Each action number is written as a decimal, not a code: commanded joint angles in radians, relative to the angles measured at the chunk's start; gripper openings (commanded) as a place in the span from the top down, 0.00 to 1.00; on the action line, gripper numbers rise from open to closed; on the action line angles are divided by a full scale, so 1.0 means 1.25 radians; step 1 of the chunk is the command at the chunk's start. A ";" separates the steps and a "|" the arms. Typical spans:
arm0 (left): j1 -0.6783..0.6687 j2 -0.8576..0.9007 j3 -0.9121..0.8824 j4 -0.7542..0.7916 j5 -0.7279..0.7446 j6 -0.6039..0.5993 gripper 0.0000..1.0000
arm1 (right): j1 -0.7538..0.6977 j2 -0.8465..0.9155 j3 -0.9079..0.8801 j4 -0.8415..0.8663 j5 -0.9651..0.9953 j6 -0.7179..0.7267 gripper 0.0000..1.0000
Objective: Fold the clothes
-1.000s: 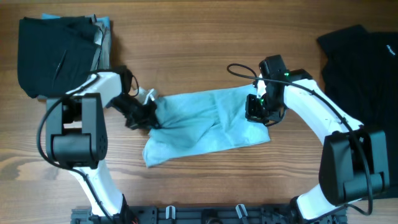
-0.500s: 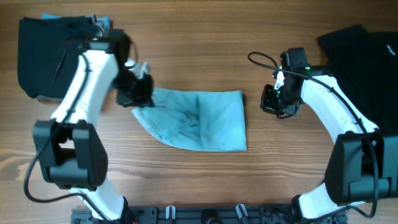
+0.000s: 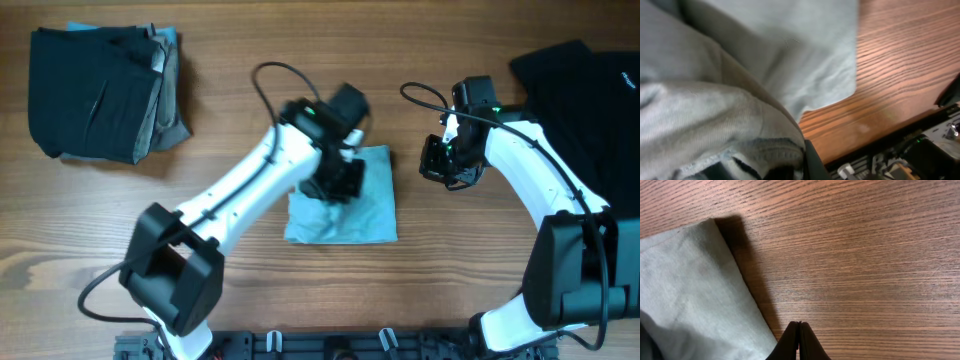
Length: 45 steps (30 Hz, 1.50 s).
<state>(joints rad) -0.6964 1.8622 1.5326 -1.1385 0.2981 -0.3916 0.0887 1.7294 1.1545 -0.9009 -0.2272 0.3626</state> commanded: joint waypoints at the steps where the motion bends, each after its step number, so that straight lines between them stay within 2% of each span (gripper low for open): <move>1: -0.064 -0.010 0.004 0.051 -0.104 -0.077 0.96 | -0.002 -0.018 0.016 -0.001 0.011 0.002 0.96; 10: -0.101 0.043 0.003 0.197 -0.136 -0.089 0.96 | -0.002 -0.018 0.016 -0.005 0.011 0.003 0.96; 11: -0.101 0.050 0.003 0.204 -0.135 -0.089 0.90 | -0.002 -0.018 0.016 -0.006 0.011 0.002 0.96; 13: -0.101 0.056 0.003 0.208 -0.130 -0.089 0.58 | -0.002 -0.018 0.016 -0.010 0.011 0.002 0.96; 15: -0.101 0.056 0.003 0.207 -0.085 -0.089 0.39 | -0.002 -0.018 0.016 -0.010 0.011 0.003 0.96; 16: -0.101 0.056 0.003 0.206 -0.062 -0.089 0.24 | -0.002 -0.018 0.016 -0.010 0.011 0.003 0.96; 17: -0.101 0.056 0.003 0.205 -0.053 -0.089 0.19 | -0.002 -0.018 0.016 -0.009 0.011 0.003 0.96; 19: -0.099 0.056 0.004 0.197 -0.040 -0.084 0.18 | -0.002 -0.018 0.016 -0.009 0.011 0.003 0.96; 21: -0.084 0.043 0.011 0.192 -0.004 -0.049 0.20 | -0.002 -0.018 0.016 -0.009 0.007 -0.005 0.96; 24: -0.047 0.014 0.037 0.157 0.004 -0.044 0.21 | -0.002 -0.018 0.016 -0.009 -0.044 -0.086 0.95; 26: -0.015 -0.012 0.055 0.122 0.002 -0.019 0.29 | 0.001 -0.018 0.016 -0.005 -0.104 -0.144 0.92; 27: 0.002 -0.026 0.061 0.104 -0.003 -0.006 0.36 | 0.004 -0.018 0.016 0.000 -0.129 -0.165 0.91; 28: 0.022 -0.041 0.063 0.089 -0.011 0.000 0.49 | 0.009 -0.018 0.016 0.003 -0.143 -0.174 0.90; 31: 0.077 -0.066 0.062 0.040 -0.077 0.000 0.80 | 0.025 -0.018 0.016 0.009 -0.135 -0.180 0.88; 33: 0.107 -0.063 0.056 0.015 -0.131 0.013 0.96 | 0.026 -0.018 0.016 0.020 -0.117 -0.162 0.88; 37: 0.131 -0.043 -0.001 0.039 -0.133 0.070 0.96 | -0.001 -0.018 0.016 0.027 -0.040 -0.040 0.93; 45: 0.147 0.031 -0.156 0.212 -0.142 0.102 0.96 | -0.085 -0.018 0.016 0.038 -0.095 -0.037 0.92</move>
<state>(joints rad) -0.5240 1.8526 1.4097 -0.9344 0.1417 -0.3103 0.0067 1.7294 1.1549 -0.8509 -0.3241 0.2947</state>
